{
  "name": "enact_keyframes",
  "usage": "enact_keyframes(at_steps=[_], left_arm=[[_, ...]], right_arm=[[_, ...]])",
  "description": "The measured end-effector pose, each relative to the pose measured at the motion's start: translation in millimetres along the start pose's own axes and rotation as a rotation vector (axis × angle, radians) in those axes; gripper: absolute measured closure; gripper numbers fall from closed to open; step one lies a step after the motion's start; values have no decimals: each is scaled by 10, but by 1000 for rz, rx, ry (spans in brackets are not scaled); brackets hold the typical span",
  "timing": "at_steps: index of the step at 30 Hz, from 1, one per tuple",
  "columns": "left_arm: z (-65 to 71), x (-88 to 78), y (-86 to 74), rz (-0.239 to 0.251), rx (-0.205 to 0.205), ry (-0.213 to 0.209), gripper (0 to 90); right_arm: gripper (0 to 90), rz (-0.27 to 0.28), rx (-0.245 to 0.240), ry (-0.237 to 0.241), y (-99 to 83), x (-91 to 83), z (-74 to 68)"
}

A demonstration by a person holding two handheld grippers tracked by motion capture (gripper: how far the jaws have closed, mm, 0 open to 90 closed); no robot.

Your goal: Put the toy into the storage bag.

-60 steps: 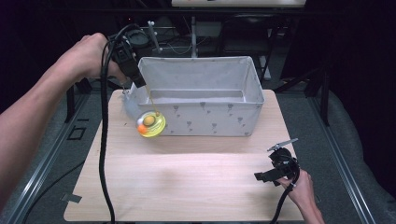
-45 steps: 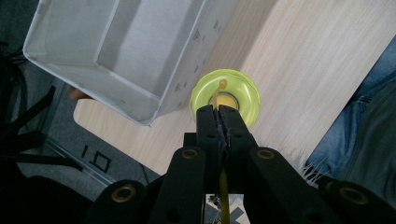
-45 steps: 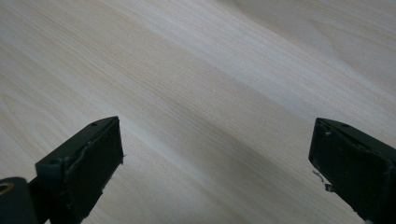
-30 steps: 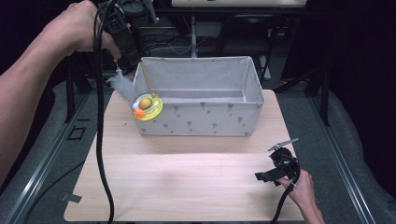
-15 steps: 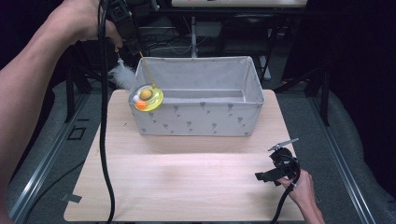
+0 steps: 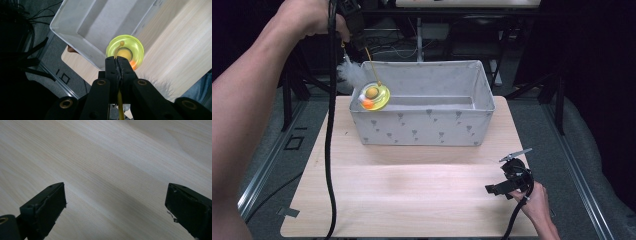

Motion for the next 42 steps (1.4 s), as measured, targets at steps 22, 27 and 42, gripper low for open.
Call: enact_keyframes(at_steps=[22, 27, 42], left_arm=[[-233, 143, 218, 15, -69, 46, 882], [-280, 210, 246, 14, -90, 46, 882], [-393, 571, 269, 37, -133, 31, 882]], right_arm=[[28, 5, 8, 8, -5, 4, 2], [28, -1, 3, 8, -9, -4, 7], [30, -1, 3, 7, -17, -3, 6]])
Point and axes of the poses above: each handheld gripper's, and its own axes: x roughly forward along the jaws, y roughly out of its top, z roughly to its right, the point moved 5 cm from there along x, roughly forward along the jaws, and after that the axes turned 5 degrees about -x, right-handed, at the moved point
